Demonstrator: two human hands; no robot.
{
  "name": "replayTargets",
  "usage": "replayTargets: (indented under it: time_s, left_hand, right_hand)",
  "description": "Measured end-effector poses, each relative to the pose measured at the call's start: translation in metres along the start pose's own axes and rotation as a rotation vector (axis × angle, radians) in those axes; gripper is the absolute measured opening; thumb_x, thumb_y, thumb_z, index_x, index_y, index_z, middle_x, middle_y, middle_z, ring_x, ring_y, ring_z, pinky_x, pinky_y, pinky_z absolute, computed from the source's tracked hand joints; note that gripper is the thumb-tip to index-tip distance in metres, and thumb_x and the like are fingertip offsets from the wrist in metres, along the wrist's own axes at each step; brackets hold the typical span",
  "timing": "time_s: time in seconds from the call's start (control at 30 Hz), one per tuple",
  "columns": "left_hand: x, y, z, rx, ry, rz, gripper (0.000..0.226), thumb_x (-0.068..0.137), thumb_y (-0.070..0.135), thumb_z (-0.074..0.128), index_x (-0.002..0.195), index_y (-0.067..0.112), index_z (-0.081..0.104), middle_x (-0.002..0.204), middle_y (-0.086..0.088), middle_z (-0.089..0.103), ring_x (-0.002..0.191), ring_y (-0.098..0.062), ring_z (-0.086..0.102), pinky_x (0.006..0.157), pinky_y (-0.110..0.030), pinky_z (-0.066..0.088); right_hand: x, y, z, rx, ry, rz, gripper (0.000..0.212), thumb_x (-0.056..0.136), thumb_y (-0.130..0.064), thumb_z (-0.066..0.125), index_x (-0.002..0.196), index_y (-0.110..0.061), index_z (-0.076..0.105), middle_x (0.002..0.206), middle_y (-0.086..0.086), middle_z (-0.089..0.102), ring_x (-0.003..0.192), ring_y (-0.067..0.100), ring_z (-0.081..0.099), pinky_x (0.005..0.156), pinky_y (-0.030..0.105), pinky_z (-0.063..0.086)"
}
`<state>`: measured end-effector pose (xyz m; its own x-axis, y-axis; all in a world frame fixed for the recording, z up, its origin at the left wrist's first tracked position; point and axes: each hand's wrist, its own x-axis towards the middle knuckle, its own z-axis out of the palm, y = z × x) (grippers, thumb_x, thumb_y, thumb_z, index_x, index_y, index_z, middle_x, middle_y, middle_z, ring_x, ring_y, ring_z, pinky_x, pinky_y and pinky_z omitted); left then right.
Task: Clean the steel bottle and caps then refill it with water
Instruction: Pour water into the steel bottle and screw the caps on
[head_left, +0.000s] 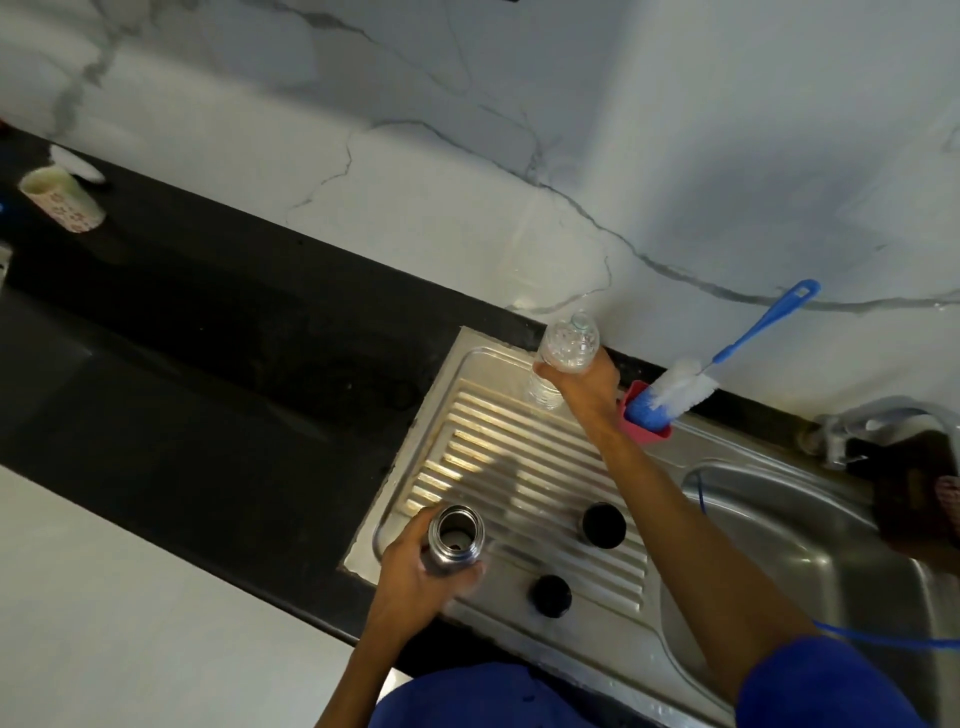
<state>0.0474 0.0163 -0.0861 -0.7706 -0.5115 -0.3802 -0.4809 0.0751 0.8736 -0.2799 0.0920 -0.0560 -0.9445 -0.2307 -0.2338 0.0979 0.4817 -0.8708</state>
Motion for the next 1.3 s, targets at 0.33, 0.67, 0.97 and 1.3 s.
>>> replayTargets:
  time_s: [0.33,0.67,0.97,1.3]
  left_hand:
    - [-0.005,0.046,-0.003,-0.119,0.116,0.087,0.086,0.053,0.066,0.093,0.129,0.039,0.062,0.120,0.023,0.071,0.113,-0.003,0.068,0.097,-0.033,0.054]
    - [-0.018,0.135,0.081,-0.076,-0.017,0.241,0.068,0.061,0.025,0.102,0.112,0.048,0.063,0.107,0.031,0.071,0.100,0.003,0.069,0.076,-0.018,0.058]
    - [-0.052,0.170,0.212,-0.010,-0.131,0.247,0.070,0.063,0.014,0.099,0.120,0.037,0.064,0.102,0.019,0.077,0.091,-0.004,0.074,0.076,-0.028,0.061]
    - [-0.135,0.211,0.333,0.093,-0.512,0.341,0.063,0.061,0.015,0.101,0.109,0.037,0.067,0.102,0.018,0.078,0.091,-0.003,0.074,0.080,-0.019,0.056]
  right_hand:
    - [-0.086,-0.029,-0.082,0.110,0.057,-0.152,0.068,0.063,-0.039,0.096,0.121,-0.020,0.067,0.108,-0.010,0.074,0.099,0.007,0.071,0.086,0.023,0.059]
    - [-0.204,-0.083,-0.249,0.486,0.049,-0.368,0.040,0.074,-0.002,0.084,0.109,-0.013,0.070,0.105,-0.001,0.078,0.100,0.016,0.074,0.084,0.029,0.059]
    - [-0.265,0.112,-0.313,0.192,-0.012,0.141,0.060,0.047,-0.034,0.099,0.100,-0.017,0.074,0.093,0.000,0.078,0.089,0.020,0.076,0.080,0.042,0.062]
    - [-0.301,0.094,-0.507,-0.043,0.366,-0.091,0.069,0.049,-0.036,0.102,0.109,-0.027,0.068,0.093,-0.023,0.074,0.085,-0.007,0.069,0.077,0.013,0.053]
